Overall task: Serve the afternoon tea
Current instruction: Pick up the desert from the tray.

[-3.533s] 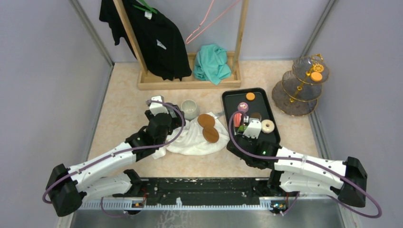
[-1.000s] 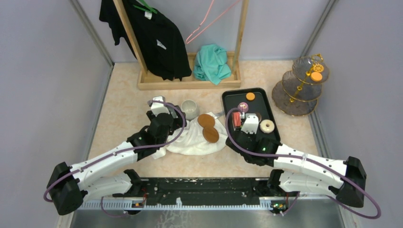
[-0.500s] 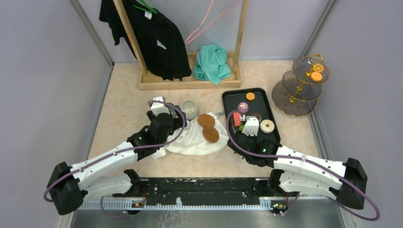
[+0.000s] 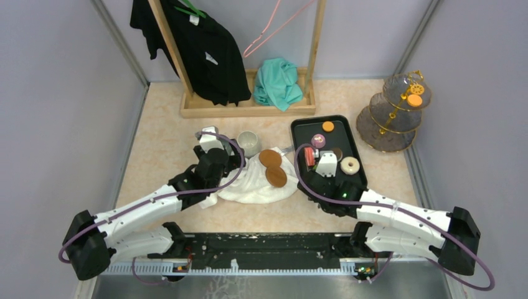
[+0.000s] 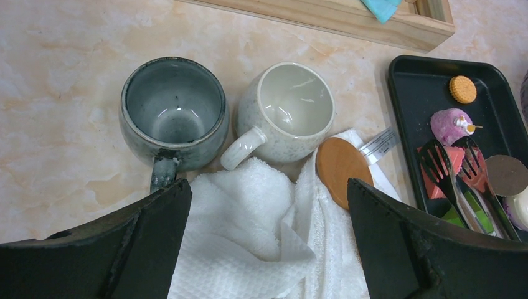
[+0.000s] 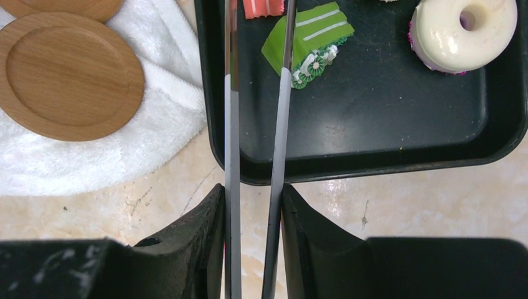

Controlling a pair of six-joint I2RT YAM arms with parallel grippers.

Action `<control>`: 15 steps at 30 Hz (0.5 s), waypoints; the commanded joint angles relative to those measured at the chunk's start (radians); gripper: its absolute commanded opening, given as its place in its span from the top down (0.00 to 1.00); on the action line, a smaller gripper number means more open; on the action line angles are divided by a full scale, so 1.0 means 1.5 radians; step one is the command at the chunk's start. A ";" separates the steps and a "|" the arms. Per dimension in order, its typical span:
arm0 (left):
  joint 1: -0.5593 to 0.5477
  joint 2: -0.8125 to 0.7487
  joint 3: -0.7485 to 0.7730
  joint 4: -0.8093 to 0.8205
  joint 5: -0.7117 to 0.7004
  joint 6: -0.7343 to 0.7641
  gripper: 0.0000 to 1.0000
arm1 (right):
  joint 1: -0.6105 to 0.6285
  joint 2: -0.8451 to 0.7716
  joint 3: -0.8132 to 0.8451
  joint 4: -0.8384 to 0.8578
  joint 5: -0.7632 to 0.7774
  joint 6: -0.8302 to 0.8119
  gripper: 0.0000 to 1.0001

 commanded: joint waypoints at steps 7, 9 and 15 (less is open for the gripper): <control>-0.005 -0.003 0.001 0.008 0.004 -0.008 0.01 | 0.012 0.008 0.061 -0.010 0.026 -0.016 1.00; -0.005 -0.004 0.001 0.008 0.004 -0.008 0.01 | 0.021 0.007 0.074 -0.021 0.036 -0.011 1.00; -0.005 -0.013 -0.002 0.007 0.001 -0.007 0.01 | 0.053 -0.005 0.108 -0.044 0.067 0.001 1.00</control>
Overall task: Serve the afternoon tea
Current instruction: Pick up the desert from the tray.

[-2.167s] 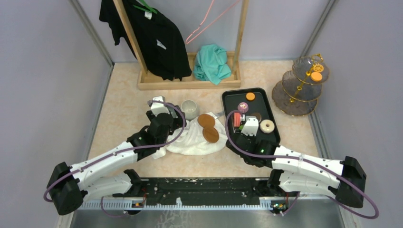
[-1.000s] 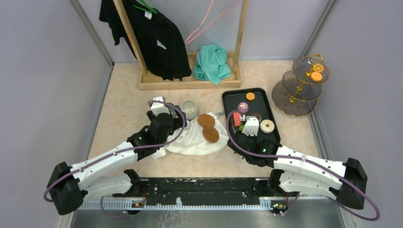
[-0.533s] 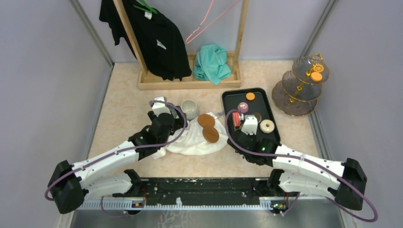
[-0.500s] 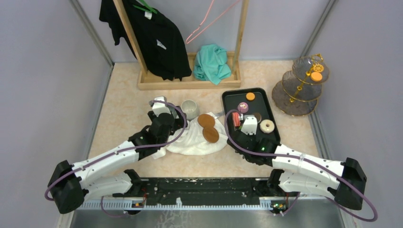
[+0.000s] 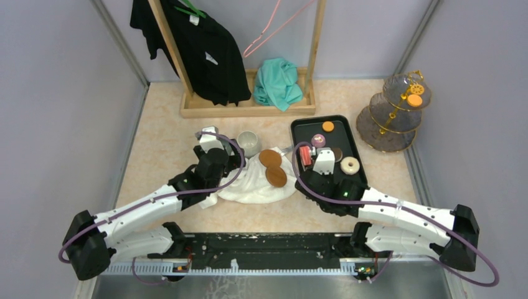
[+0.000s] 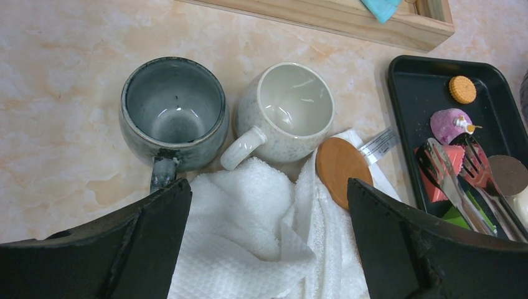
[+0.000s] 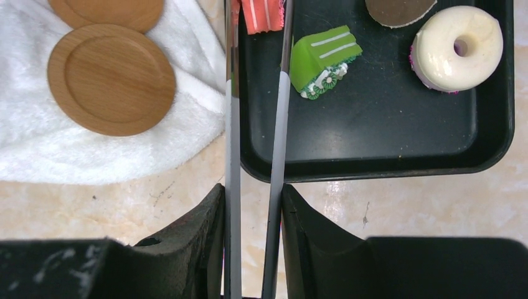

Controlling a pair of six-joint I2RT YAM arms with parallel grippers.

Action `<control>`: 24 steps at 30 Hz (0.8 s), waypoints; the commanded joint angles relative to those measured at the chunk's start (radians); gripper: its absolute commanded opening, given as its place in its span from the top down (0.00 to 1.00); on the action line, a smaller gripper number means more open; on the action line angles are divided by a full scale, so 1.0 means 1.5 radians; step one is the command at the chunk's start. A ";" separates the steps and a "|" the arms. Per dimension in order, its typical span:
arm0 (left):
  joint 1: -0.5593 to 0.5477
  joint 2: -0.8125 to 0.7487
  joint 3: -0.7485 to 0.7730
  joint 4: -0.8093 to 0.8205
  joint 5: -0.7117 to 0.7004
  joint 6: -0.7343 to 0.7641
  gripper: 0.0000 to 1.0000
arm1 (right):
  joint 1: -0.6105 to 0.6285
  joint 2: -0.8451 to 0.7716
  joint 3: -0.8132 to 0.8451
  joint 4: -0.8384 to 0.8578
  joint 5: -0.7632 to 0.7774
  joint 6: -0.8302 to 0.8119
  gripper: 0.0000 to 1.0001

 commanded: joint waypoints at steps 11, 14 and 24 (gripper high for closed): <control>-0.005 -0.019 -0.001 0.006 -0.001 -0.003 0.01 | 0.043 -0.049 0.104 -0.054 0.118 0.031 1.00; -0.006 -0.020 0.001 0.006 0.001 -0.001 0.01 | 0.043 -0.057 0.127 -0.072 0.156 0.036 1.00; -0.005 -0.018 0.012 0.007 0.008 0.002 0.01 | 0.043 -0.061 0.208 -0.162 0.265 0.079 1.00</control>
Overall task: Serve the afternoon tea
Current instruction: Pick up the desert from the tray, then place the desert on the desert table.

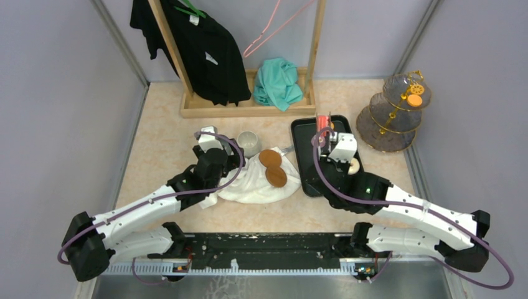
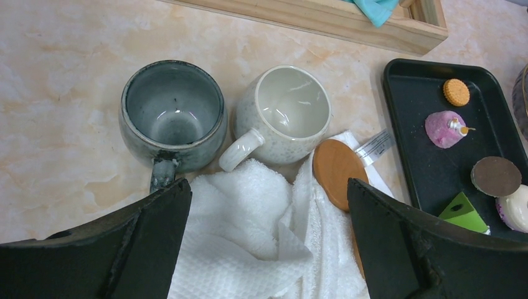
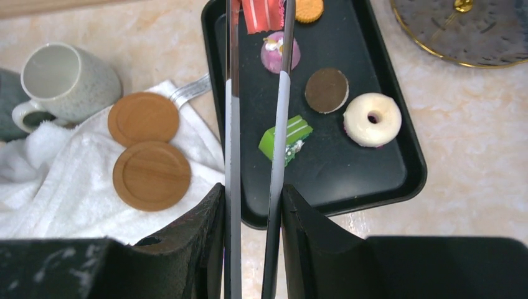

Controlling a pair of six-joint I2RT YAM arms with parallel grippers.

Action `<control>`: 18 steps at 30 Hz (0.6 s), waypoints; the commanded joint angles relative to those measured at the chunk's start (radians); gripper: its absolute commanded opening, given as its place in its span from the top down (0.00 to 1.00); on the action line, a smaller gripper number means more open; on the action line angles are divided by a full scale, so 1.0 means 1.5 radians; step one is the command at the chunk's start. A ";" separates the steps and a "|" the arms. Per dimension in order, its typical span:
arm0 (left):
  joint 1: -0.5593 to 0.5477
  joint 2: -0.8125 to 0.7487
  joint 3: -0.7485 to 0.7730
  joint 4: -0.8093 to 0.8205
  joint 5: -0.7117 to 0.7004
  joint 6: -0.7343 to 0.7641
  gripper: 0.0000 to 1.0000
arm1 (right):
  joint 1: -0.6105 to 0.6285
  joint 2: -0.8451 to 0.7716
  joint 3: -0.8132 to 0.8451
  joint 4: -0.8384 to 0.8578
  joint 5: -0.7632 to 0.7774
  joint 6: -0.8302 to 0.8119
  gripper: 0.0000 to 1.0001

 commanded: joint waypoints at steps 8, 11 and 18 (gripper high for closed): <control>-0.007 0.023 0.031 0.028 0.026 0.005 0.01 | -0.106 -0.044 -0.005 0.038 0.021 -0.038 1.00; -0.008 0.037 0.040 0.036 0.028 0.014 0.01 | -0.188 -0.043 -0.039 0.113 -0.037 -0.095 1.00; -0.008 0.043 0.041 0.056 0.019 0.034 0.01 | -0.306 0.011 -0.080 0.233 -0.107 -0.147 1.00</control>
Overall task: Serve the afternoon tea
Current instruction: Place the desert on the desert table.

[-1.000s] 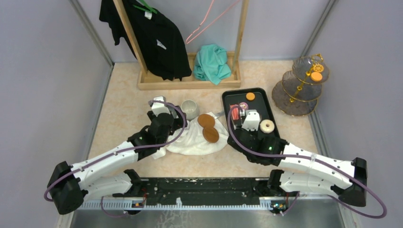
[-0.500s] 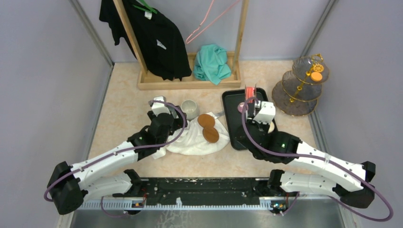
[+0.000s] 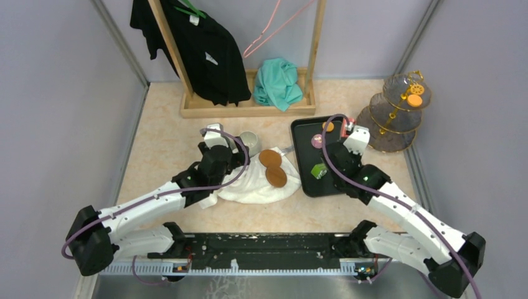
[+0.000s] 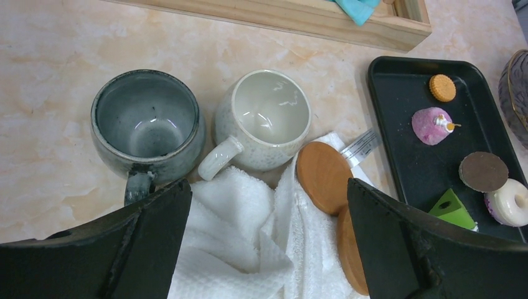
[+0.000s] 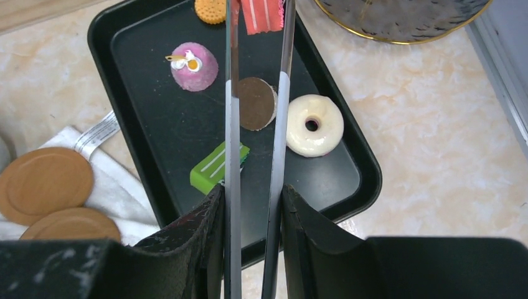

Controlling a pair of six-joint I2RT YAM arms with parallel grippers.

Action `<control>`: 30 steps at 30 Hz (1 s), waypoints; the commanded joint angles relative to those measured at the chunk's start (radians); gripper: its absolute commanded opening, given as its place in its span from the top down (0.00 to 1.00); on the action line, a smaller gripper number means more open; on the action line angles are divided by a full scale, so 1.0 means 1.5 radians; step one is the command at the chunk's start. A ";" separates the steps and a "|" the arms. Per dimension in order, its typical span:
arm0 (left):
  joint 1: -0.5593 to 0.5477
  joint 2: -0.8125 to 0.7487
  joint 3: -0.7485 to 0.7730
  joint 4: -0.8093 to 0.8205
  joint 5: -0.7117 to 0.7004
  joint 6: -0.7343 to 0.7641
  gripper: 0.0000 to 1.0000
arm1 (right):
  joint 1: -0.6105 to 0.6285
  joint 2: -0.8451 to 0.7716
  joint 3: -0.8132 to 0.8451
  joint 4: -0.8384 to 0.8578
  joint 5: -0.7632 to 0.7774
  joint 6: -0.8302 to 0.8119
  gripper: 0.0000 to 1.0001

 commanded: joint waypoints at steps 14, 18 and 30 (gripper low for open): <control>-0.005 -0.014 0.009 0.049 0.004 0.038 0.01 | -0.162 0.084 -0.016 0.229 -0.107 -0.065 1.00; -0.006 -0.013 0.008 0.050 0.005 0.039 0.01 | -0.208 0.098 -0.016 0.252 -0.148 -0.073 1.00; -0.005 -0.015 0.002 0.056 0.005 0.041 0.01 | -0.288 0.145 -0.020 0.309 -0.212 -0.081 1.00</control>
